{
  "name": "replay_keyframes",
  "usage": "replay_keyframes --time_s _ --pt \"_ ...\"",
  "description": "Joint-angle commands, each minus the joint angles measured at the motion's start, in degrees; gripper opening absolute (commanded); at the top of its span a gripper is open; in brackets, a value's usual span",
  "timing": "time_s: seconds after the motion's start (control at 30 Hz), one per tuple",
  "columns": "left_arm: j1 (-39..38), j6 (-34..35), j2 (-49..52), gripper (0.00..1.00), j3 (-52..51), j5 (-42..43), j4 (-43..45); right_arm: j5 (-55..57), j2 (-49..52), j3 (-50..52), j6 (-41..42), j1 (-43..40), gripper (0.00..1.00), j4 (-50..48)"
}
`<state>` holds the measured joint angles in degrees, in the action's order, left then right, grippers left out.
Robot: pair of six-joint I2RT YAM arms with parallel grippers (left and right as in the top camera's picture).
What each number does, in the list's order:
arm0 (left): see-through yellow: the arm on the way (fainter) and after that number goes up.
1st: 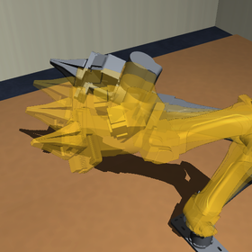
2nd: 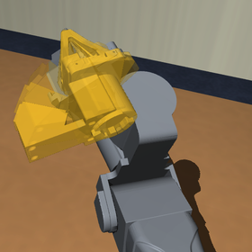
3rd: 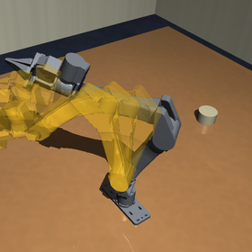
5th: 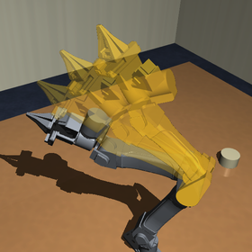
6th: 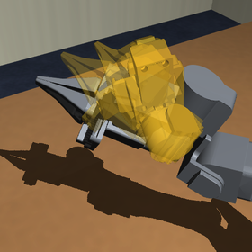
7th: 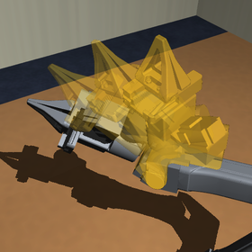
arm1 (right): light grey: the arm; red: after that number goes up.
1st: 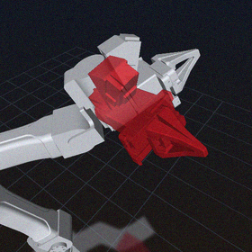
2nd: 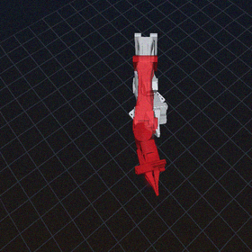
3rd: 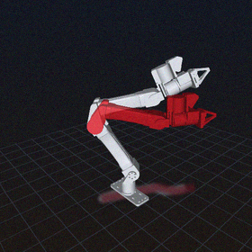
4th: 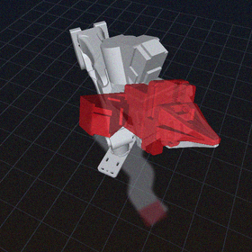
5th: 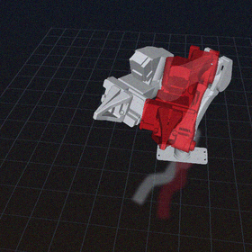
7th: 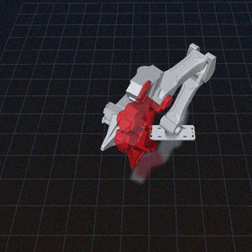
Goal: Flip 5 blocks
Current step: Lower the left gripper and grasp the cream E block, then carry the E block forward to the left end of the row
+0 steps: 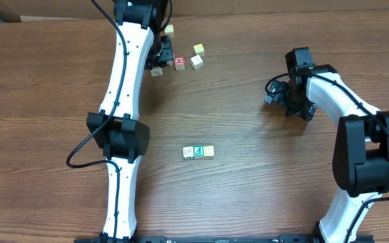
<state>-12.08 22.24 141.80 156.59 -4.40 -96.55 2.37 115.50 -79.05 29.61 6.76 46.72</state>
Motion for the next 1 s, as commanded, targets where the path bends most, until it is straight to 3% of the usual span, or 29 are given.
replay_keyframes --time_s 0.0,0.23,0.57,0.77,0.97 --pt "-1.05 -3.32 -4.98 0.17 0.72 6.88 -0.28 0.57 -0.20 0.33 0.02 -0.04 1.00 -0.17" --pt "-2.71 -3.45 -19.34 0.18 -12.17 8.24 -0.28 0.57 -0.20 0.33 0.02 -0.04 1.00 -0.17" --pt "-5.92 3.87 -46.31 0.17 -49.86 0.96 0.74 0.57 -0.20 0.33 0.00 -0.04 1.00 -0.17" --pt "-8.24 9.01 -57.13 0.18 -71.19 0.98 11.06 0.57 -0.20 0.33 0.00 -0.04 1.00 -0.17" --pt "-10.23 11.65 -58.64 0.19 -87.19 2.58 24.33 0.57 -0.20 0.33 0.02 -0.04 1.00 -0.17"
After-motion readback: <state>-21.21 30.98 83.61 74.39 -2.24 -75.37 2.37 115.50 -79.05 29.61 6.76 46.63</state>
